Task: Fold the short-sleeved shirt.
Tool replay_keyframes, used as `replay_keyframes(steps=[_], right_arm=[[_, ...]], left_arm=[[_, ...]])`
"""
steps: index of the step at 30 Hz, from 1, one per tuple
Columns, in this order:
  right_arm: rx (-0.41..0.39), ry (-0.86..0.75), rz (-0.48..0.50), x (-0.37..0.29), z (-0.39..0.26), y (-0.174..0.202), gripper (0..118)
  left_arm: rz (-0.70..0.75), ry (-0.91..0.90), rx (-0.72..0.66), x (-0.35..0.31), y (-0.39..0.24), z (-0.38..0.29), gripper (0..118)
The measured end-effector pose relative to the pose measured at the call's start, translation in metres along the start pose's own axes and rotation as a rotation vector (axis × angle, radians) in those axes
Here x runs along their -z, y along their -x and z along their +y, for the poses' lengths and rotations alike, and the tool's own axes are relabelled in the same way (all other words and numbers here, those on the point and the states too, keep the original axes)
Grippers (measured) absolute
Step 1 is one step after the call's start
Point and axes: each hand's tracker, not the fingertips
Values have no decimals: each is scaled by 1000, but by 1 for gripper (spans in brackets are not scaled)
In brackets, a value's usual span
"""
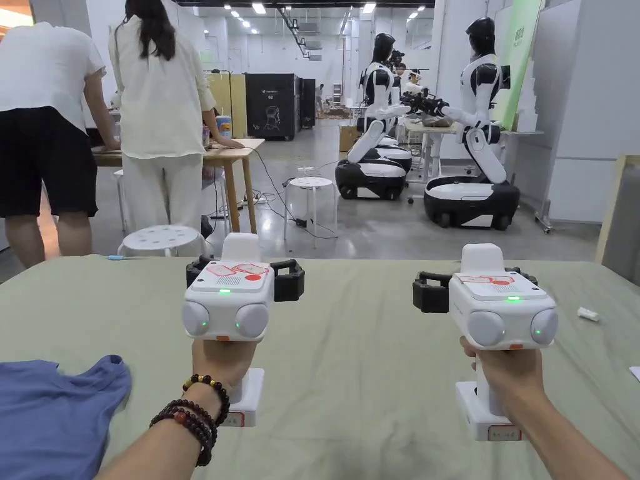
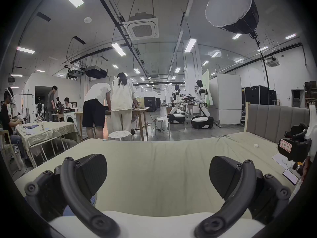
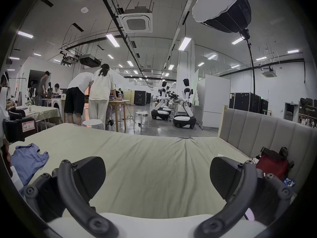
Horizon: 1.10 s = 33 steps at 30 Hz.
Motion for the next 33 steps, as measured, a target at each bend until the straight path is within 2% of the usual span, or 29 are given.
replay_keyframes(steps=[33], right_arm=[[10,1,1,-3,-4,-3,118]], left_arm=[[36,-4,4,-10,-5,4,118]])
